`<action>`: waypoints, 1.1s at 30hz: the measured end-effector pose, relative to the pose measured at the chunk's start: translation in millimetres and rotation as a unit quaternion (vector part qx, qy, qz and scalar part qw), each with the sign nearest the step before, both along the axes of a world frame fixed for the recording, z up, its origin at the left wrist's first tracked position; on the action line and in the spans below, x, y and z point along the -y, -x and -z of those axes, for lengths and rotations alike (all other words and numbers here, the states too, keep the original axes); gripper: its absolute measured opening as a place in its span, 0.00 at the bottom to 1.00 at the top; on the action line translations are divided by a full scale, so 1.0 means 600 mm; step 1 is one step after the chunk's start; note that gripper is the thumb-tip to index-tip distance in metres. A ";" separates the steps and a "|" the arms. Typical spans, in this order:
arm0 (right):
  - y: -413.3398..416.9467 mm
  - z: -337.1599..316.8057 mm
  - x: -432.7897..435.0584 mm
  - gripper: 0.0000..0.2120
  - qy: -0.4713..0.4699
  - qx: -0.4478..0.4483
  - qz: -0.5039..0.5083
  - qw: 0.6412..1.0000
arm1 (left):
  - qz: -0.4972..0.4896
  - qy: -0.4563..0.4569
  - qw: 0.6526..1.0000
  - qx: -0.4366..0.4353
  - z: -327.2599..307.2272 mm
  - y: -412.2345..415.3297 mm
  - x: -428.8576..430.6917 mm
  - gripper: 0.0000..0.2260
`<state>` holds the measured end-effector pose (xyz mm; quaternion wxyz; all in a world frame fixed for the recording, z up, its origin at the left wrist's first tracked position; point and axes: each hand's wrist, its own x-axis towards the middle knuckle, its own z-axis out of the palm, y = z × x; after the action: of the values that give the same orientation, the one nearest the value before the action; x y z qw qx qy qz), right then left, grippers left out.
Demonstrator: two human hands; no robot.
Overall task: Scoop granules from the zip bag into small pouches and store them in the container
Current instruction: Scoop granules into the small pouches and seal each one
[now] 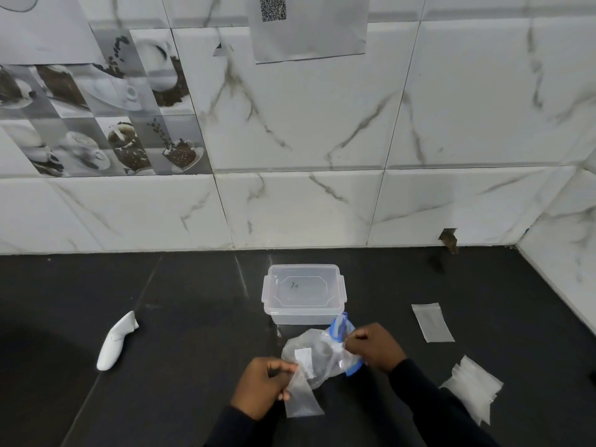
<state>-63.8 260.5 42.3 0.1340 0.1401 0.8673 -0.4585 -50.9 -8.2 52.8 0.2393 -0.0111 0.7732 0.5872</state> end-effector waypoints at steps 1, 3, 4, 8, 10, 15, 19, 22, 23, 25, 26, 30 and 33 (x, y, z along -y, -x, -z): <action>0.004 0.000 0.001 0.16 -0.003 -0.006 -0.002 1.000 | -0.002 0.008 1.000 0.003 0.010 -0.002 0.001 0.10; 0.012 0.006 -0.004 0.10 -0.013 -0.025 -0.020 0.999 | -0.011 0.024 1.000 0.002 0.024 -0.006 0.001 0.08; 0.016 0.011 -0.007 0.11 -0.032 -0.034 -0.031 0.998 | -0.018 0.033 0.999 -0.003 0.027 -0.009 -0.001 0.07; 0.018 0.005 -0.006 0.17 -0.094 -0.052 -0.027 0.994 | -0.060 0.060 0.996 -0.029 0.029 -0.017 -0.006 0.05; 0.014 0.002 -0.009 0.14 -0.065 -0.006 0.007 0.998 | -0.069 0.105 0.989 -0.075 0.030 -0.017 -0.005 0.08; -0.008 0.000 -0.042 0.09 0.008 0.052 0.093 0.994 | -0.056 0.177 0.973 -0.139 0.007 -0.016 -0.007 0.11; -0.035 -0.025 -0.080 0.12 -0.008 0.023 0.131 0.991 | -0.053 0.152 0.974 -0.158 -0.022 -0.015 -0.010 0.10; -0.050 -0.078 -0.096 0.12 0.023 -0.015 0.154 0.988 | -0.049 0.139 0.974 -0.174 -0.048 -0.009 -0.017 0.10; -0.053 -0.102 -0.096 0.11 0.044 -0.035 0.160 0.985 | -0.045 0.134 0.973 -0.180 -0.058 -0.006 -0.020 0.10; -0.059 -0.150 -0.085 0.08 0.085 -0.081 0.161 0.980 | -0.027 0.130 0.974 -0.184 -0.079 0.003 -0.030 0.11; -0.062 -0.172 -0.076 0.07 0.103 -0.103 0.156 0.977 | -0.013 0.131 0.974 -0.182 -0.090 0.008 -0.037 0.11; -0.080 -0.230 -0.018 0.06 0.146 -0.158 0.117 0.970 | 0.033 0.149 0.972 -0.177 -0.117 0.023 -0.062 0.11; -0.096 -0.238 0.030 0.06 0.143 -0.187 0.094 0.967 | 0.042 0.163 0.971 -0.173 -0.125 0.027 -0.077 0.10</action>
<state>-6.3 242.7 184.9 -0.0557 0.1118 0.7852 -0.6066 -67.3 37.8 127.8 0.1214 0.0837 0.8877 0.4362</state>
